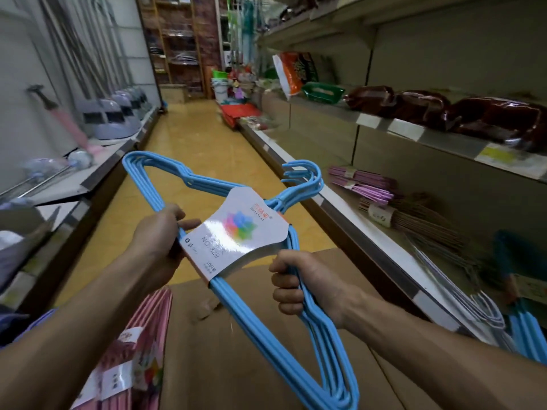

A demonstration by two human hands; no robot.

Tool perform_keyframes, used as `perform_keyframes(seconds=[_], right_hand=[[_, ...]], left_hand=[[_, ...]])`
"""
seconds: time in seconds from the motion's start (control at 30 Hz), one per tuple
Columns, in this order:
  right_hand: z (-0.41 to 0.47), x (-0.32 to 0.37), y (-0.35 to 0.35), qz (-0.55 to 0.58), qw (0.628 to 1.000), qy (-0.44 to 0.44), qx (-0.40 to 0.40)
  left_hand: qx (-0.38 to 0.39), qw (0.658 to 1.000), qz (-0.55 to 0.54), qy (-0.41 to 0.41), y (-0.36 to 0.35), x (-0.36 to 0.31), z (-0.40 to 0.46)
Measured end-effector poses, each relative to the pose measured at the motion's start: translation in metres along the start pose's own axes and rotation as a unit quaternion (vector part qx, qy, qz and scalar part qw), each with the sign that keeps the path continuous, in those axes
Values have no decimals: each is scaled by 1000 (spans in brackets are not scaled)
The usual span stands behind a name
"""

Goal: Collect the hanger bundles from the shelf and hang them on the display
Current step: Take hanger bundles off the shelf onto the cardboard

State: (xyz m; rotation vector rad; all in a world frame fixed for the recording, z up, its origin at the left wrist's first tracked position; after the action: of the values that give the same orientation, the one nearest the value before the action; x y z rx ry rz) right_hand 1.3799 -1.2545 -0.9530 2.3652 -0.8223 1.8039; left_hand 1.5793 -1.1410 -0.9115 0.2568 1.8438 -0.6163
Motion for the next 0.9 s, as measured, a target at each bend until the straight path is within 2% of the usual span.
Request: perform_keyframes(seconds=[0.1,0.2,0.27,0.37,0.47,0.6,0.7,0.8,0.9], right_hand=[[6,-5,-14,-26,998,42,-42],[13,-8,-26,-77,989,81,-102],[16,-10,-33,-109,980,97,-138],[20,-16,-41,-138,971,110,-163],[20,-23,-48,-155,965,125,-172],[18,-27,-56,-215,950,145,-175],[16,-30,-63,-248,944,147,-162],[17,-38,-68,-244,950,147,-125],[18,-46,-69,-230,965,99,-80]], left_hand=[[-61,983,154,-82,9,-6,-1],[-86,916,333,-209,17,-12,-15],[-64,880,364,-299,18,-16,-23],[6,870,332,-365,6,-16,-34],[80,881,296,-359,-9,-11,-40],[140,882,322,-315,-29,-7,-44],[138,894,313,-291,-44,-10,-45],[95,901,299,-300,-50,-13,-43],[94,908,297,-281,-39,-10,-37]])
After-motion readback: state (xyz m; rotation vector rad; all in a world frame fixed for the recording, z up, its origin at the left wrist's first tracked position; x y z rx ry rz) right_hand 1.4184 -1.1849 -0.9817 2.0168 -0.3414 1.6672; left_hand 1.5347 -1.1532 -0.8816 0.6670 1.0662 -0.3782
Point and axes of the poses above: each hand's wrist, its own z-axis towards the middle knuckle, its own y-axis out of the back of the hand, x = y × z, the point moved 1 cm from there along z, towards the middle knuckle, and after that the axes turned 6 degrees about -z, right-handed, at the moved point
